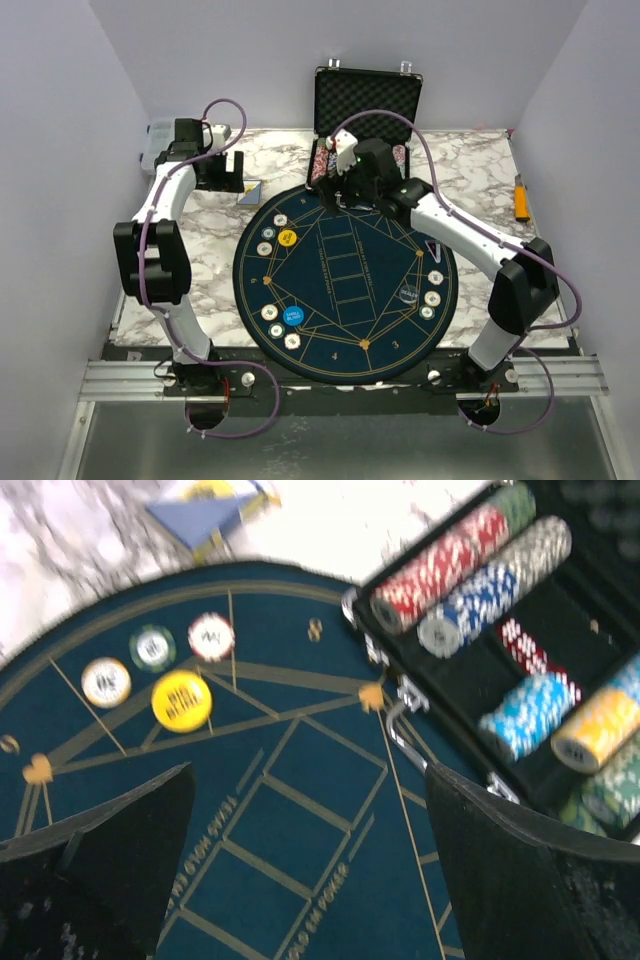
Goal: Distribute texas hold em gaming equipment
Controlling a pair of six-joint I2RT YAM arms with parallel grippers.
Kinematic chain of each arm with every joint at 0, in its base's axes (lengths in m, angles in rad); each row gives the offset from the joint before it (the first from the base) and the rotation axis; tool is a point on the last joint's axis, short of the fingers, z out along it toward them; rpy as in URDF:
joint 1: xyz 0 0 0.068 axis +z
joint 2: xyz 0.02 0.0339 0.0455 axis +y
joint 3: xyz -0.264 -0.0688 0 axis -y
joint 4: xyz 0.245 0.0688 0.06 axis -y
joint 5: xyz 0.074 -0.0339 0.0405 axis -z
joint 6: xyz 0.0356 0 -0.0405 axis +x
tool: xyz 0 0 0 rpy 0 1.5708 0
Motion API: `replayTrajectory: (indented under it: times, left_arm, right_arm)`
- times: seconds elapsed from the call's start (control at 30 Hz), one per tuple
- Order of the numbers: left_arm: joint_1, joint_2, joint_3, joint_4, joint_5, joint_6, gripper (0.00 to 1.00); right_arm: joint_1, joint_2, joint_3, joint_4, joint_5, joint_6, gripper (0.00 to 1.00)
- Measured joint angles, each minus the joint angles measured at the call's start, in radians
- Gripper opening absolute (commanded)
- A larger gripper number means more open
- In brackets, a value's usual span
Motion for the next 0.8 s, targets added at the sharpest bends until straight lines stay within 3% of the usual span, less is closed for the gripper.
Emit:
replayTrajectory:
  times: [0.27,0.8]
  left_arm:
    - [-0.099,0.192,0.171,-0.027,-0.141,0.006,0.98]
    - [-0.205,0.488,0.439,-0.168,-0.322,0.091,0.98]
  right_arm:
    - [-0.013,-0.092,-0.172,-0.011,0.056,-0.021,1.0]
    - [-0.047,-0.106,-0.177,-0.014,0.057,-0.033,1.0]
